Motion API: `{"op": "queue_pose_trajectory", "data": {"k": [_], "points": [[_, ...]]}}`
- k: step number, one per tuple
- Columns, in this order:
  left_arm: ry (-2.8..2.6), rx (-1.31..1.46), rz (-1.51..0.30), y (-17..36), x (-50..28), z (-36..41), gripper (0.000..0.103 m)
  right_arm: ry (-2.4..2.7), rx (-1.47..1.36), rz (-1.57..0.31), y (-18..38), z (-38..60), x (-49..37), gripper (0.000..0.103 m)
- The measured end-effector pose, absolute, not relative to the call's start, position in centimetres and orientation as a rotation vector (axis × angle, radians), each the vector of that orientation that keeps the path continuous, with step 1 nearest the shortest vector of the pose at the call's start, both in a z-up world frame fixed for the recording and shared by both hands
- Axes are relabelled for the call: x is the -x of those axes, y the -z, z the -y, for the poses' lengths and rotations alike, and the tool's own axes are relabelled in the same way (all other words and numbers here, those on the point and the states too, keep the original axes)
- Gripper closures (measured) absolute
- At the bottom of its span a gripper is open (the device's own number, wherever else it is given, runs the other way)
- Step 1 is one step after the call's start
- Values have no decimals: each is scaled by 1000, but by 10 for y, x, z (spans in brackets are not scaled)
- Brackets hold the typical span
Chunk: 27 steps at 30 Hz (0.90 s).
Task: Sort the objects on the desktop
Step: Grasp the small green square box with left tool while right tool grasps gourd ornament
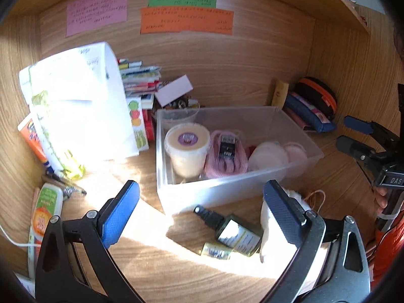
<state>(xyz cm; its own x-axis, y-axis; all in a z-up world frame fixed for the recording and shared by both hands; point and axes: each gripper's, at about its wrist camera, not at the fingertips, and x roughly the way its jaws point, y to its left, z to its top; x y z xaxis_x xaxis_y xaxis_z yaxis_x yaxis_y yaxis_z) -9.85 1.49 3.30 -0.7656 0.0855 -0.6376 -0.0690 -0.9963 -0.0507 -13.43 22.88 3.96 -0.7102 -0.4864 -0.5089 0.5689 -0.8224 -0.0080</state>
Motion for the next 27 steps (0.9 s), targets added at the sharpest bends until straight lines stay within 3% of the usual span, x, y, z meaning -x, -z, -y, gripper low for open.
{"op": "queue_pose_trajectory", "data": {"k": [6, 14, 18, 22, 27], "points": [[-2911, 1089, -62, -13, 84, -10, 3, 2497, -698, -248, -25, -247, 124, 8], [-2902, 1111, 14, 8, 67, -4, 3, 2571, -776, -324, 5, -276, 123, 10], [-2888, 1085, 0, 9, 59, -8, 5, 2515, -881, -337, 20, -286, 130, 25], [-2856, 1099, -26, 13, 54, -12, 19, 2443, -974, -369, 34, -285, 138, 44], [-2818, 1152, -54, 25, 53, -15, 22, 2338, -1039, -380, 47, -275, 137, 46]]}}
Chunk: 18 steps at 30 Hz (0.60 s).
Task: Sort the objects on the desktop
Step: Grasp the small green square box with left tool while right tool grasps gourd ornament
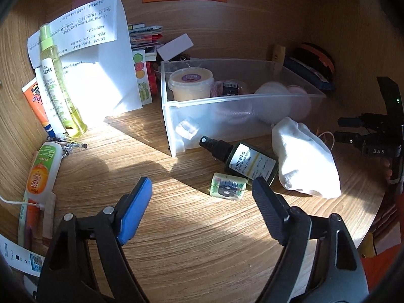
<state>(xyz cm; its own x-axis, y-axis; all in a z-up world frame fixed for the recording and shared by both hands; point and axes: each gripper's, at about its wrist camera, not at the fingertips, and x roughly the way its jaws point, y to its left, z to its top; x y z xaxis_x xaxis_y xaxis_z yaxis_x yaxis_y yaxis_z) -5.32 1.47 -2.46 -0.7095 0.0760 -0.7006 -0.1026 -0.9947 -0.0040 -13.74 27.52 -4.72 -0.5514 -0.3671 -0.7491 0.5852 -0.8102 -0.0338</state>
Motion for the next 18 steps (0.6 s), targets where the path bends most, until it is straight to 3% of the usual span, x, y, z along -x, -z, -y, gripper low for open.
{"op": "queue_pose_trajectory", "data": {"k": [11, 18], "points": [[-2690, 1278, 22, 44, 71, -23, 44, 2257, -1034, -470, 56, -248, 129, 46], [-2683, 1326, -11, 49, 80, -26, 45, 2201, -1026, -518, 58, -236, 139, 65]]}}
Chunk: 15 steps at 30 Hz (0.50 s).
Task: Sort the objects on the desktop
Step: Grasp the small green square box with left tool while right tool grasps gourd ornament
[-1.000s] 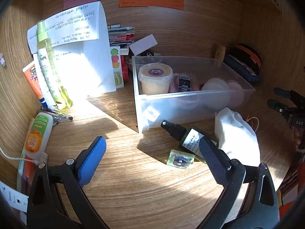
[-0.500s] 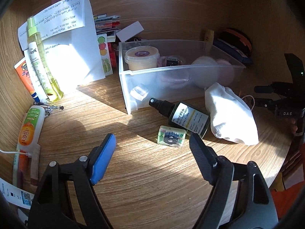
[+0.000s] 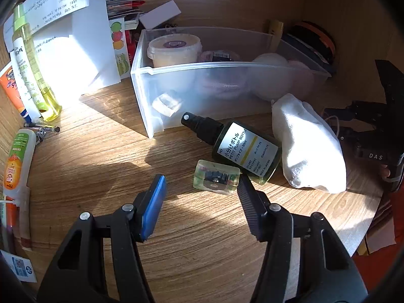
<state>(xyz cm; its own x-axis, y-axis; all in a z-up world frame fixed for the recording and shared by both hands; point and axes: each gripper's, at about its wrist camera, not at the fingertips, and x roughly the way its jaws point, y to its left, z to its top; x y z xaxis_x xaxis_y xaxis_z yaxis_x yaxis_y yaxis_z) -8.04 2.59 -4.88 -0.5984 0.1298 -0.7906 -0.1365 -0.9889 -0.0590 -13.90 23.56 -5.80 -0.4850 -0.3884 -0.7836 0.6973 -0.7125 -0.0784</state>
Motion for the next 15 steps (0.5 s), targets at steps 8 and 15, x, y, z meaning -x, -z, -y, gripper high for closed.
{"op": "queue_pose_trajectory", "data": {"k": [8, 15], "points": [[-2634, 1332, 2, 49, 87, -29, 69, 2168, -1078, -421, 60, -236, 149, 83], [-2668, 1323, 78, 46, 87, -17, 70, 2223, -1137, -294, 60, -261, 156, 85]]}}
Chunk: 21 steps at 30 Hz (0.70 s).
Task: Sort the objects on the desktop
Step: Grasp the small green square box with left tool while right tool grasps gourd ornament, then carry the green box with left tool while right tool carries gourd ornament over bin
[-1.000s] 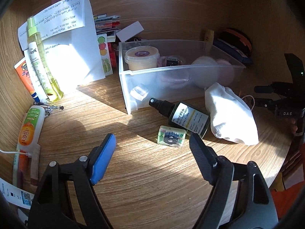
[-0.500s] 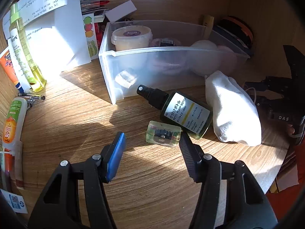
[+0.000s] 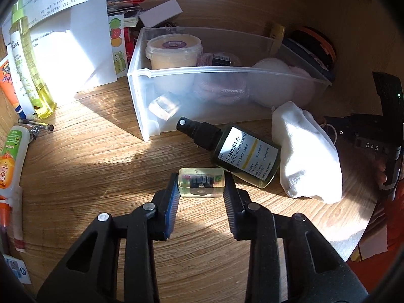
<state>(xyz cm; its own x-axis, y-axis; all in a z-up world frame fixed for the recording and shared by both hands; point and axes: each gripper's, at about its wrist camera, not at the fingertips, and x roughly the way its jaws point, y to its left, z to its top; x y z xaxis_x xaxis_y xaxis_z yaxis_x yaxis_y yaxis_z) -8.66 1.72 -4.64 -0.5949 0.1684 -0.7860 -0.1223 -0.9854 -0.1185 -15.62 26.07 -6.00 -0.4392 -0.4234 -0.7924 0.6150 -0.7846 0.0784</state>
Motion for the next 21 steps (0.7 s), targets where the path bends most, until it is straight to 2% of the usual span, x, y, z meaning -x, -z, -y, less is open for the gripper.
{"op": "queue_pose_trajectory", "data": {"k": [8, 13, 21], "points": [[-2714, 1288, 163, 37, 83, -8, 70, 2286, -1102, -248, 46, -282, 149, 85], [-2746, 1233, 178, 25, 78, -7, 70, 2323, -1039, -276, 30, -287, 140, 85], [-2781, 1151, 194, 12, 72, -7, 70, 2392, -948, -219, 1, -295, 136, 85]]}}
